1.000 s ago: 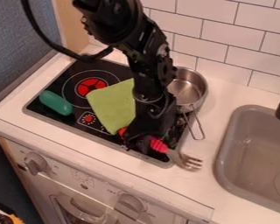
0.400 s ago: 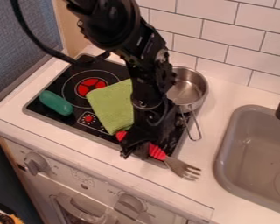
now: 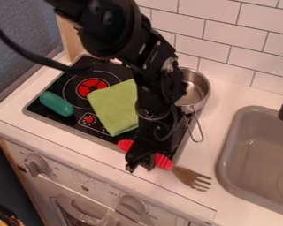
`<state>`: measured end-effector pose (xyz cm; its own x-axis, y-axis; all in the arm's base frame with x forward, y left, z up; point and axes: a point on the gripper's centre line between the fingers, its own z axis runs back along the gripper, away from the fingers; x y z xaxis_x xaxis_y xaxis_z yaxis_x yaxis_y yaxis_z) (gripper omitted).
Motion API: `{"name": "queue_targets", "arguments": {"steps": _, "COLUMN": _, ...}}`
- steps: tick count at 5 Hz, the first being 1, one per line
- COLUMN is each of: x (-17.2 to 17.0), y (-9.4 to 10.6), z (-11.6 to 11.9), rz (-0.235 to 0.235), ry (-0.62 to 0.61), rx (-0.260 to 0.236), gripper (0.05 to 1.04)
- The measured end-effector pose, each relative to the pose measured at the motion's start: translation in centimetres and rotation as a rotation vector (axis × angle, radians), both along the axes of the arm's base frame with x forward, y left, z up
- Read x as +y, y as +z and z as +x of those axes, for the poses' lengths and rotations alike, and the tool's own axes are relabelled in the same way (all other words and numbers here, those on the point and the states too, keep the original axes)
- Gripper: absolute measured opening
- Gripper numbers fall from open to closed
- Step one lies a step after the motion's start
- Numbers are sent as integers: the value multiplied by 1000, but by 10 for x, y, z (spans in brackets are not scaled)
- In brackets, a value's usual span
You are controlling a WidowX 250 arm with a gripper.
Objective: Put the red fork on the green cloth
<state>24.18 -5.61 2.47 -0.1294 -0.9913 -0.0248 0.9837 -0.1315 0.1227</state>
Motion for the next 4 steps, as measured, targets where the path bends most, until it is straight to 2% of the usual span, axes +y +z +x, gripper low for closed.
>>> {"name": "queue_targets", "arguments": {"steps": 1, "x": 7, "y": 14, "z": -5, "rz": 13, "ry": -11, "rx": 6, "gripper": 393}}
{"name": "queue_targets", "arguments": {"steps": 2, "x": 33, "y": 30, "z": 4, "rz": 37, "ry": 10, "rx": -17, "gripper": 393}}
{"name": "queue_targets", "arguments": {"steps": 3, "x": 58, "y": 47, "z": 19, "rz": 60, "ry": 12, "rx": -31, "gripper": 393}}
{"name": "queue_targets", "arguments": {"steps": 4, "x": 79, "y": 54, "z": 38, "rz": 65, "ry": 16, "rx": -58, "gripper": 393}}
